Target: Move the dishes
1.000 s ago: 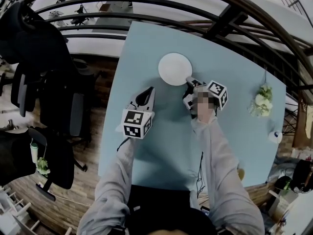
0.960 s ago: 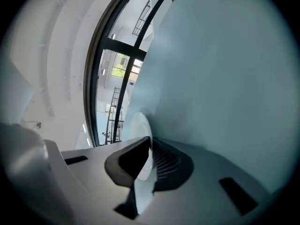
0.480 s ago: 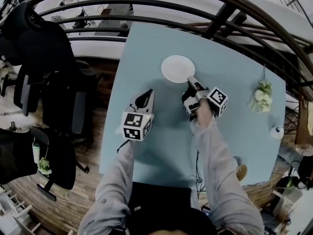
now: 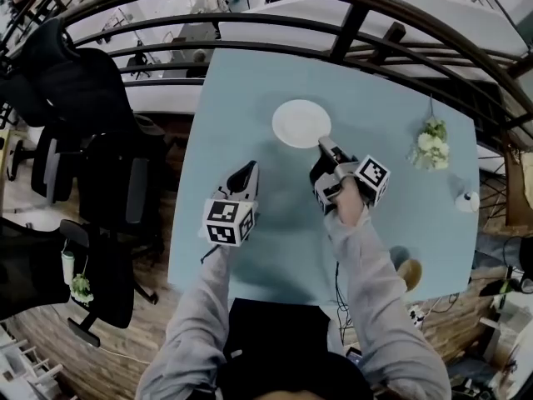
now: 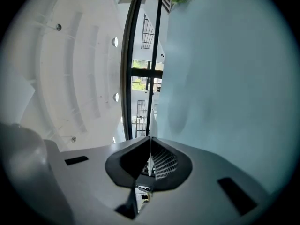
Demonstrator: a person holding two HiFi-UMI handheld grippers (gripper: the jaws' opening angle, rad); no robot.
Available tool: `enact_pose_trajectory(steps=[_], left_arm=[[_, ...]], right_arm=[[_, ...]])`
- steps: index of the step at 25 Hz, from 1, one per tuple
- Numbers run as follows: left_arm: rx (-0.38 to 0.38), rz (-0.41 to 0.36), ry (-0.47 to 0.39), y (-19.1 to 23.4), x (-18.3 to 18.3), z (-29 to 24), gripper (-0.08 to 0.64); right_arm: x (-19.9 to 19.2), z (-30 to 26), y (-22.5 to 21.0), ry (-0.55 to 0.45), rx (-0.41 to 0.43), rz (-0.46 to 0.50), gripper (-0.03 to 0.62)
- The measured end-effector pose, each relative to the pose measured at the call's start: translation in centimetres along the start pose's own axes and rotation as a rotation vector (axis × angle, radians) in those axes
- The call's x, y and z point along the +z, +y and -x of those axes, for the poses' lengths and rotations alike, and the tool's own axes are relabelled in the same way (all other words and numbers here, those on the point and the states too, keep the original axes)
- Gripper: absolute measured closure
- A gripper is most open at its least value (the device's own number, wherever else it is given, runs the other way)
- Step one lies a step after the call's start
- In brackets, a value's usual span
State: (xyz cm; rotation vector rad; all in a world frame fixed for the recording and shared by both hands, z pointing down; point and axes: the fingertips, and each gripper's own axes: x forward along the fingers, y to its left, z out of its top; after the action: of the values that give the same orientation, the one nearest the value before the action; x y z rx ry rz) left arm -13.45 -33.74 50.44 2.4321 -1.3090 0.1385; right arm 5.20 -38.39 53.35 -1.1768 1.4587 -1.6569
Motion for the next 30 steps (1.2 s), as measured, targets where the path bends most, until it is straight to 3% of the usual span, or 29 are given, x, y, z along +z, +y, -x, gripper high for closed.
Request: enact_pose_trajectory(steps=[16, 23, 30], left_arm=[[0.014, -0.004, -0.024, -9.1, 0.5, 9.0, 0.542], [0.066, -0.008, -0.064, -12.0, -0.8, 11.4, 0.543], [0.12, 0.023, -0.11, -13.3, -2.7, 14.5, 0.543]], right_arm=[[-1.1, 20.3, 2.1, -0.07, 0.104, 0.026, 0.574], [-1.7, 25.6, 0.5, -0.112, 0.139, 0.045, 0.574], [-3.8, 29.2, -1.4, -0.111, 0.158, -0.02, 0.574]])
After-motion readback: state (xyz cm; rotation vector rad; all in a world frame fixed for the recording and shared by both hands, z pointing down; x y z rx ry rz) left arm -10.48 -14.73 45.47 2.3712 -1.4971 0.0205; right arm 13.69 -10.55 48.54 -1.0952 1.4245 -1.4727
